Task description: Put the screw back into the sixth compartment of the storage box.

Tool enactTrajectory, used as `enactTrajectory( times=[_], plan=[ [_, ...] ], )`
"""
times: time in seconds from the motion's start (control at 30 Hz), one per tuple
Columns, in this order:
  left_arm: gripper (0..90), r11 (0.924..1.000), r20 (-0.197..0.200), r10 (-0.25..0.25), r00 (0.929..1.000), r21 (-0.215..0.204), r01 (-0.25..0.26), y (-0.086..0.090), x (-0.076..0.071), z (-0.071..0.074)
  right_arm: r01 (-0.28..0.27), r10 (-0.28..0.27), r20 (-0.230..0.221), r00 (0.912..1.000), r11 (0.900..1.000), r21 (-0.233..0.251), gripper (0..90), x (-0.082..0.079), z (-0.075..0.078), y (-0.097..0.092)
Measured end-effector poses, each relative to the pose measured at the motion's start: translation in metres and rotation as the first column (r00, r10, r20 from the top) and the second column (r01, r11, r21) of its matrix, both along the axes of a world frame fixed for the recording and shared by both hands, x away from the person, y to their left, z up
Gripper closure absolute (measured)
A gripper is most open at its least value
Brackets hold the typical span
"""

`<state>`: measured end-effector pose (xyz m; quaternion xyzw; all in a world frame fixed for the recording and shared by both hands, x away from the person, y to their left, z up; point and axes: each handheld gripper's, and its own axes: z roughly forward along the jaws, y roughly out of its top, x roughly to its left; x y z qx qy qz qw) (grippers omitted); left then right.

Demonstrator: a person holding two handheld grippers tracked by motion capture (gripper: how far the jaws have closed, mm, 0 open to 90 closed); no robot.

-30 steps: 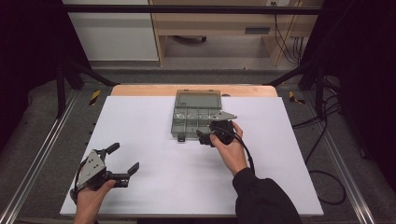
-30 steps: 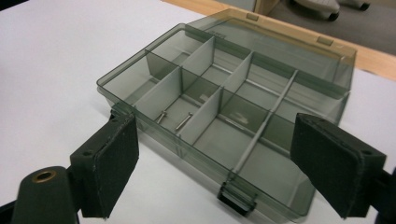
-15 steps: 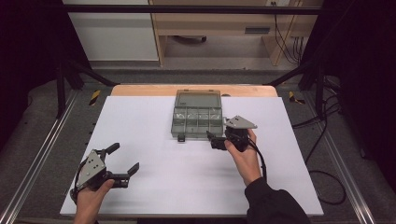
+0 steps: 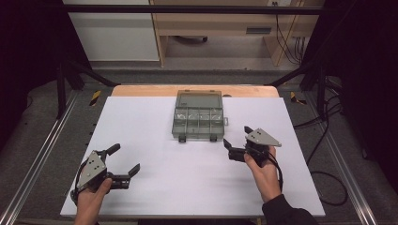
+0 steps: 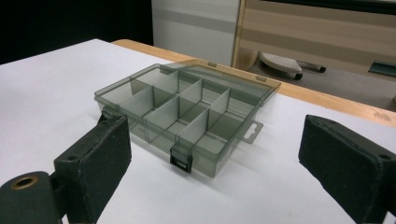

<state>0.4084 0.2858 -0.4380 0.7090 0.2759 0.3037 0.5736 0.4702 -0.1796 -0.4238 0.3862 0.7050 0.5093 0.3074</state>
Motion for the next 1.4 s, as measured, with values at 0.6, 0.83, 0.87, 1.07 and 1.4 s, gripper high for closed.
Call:
enactTrajectory(
  times=[0.6, 0.83, 0.87, 1.07, 1.4],
  plan=[
    [0.7, 0.9998, 0.005, 0.019, 0.9998, -0.009, -0.019, 0.004, -0.004, 0.001, -0.011, 0.006, 0.05, 0.9987, 0.9942, 0.107, 6.9, -0.039, -0.003, -0.05],
    [0.7, 0.9992, 0.016, 0.028, 0.9995, -0.029, -0.028, 0.007, -0.004, 0.002, -0.021, 0.011, 0.082, 0.9965, 0.9933, 0.114, 6.4, -0.048, -0.008, -0.065],
    [0.7, 0.9993, 0.016, 0.029, 0.9994, -0.026, -0.029, 0.007, -0.004, 0.002, -0.018, 0.009, 0.086, 0.9963, 0.9936, 0.111, 6.4, -0.049, -0.008, -0.068],
    [0.7, 0.9991, 0.018, 0.033, 0.9993, -0.027, -0.033, 0.008, -0.004, 0.002, -0.024, 0.012, 0.107, 0.9942, 0.993, 0.116, 5.3, -0.056, -0.014, -0.078],
    [0.7, 0.998, 0.037, 0.049, 0.9981, -0.041, -0.047, 0.013, -0.006, 0.004, -0.031, 0.018, 0.124, 0.9921, 0.9947, 0.098, 3.3, -0.067, -0.026, -0.091]
  ],
)
